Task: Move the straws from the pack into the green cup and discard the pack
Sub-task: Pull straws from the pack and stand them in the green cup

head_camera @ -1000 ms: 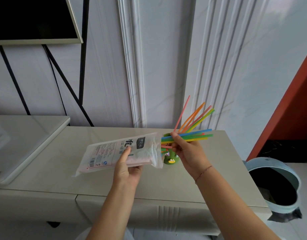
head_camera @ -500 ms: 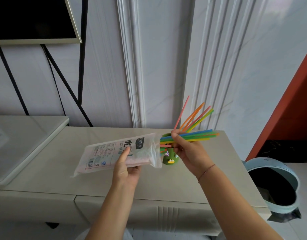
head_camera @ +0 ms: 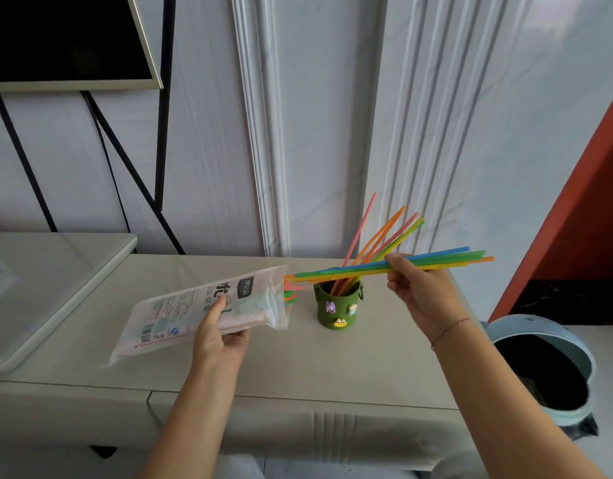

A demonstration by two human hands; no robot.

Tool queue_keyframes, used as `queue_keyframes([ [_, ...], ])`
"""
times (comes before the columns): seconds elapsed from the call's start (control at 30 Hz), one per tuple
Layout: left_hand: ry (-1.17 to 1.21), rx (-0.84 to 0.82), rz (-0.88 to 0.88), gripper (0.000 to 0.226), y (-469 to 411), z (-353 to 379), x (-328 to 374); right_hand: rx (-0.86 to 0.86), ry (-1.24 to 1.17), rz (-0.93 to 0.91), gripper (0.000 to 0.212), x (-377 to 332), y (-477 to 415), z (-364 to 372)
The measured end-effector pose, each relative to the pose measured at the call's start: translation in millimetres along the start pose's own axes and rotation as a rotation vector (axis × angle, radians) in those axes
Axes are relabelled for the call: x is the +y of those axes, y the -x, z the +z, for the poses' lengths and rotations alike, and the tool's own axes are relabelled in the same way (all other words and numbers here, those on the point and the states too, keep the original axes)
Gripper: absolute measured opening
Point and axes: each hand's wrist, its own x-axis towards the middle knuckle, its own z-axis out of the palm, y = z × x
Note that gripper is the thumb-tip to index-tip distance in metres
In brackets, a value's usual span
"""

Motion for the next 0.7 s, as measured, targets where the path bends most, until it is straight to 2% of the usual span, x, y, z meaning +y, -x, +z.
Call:
queue_keyframes([
  [0.43,-0.025,0.002,-0.001,0.025,2,-1,-1,0.216,0.236,-0.080,0.011,-29,-1,-31],
  [0.7,-0.030,-0.022,-0.001,0.025,7,5,-7,0.230,0.410,-0.138,0.003,-29,-6,-13],
])
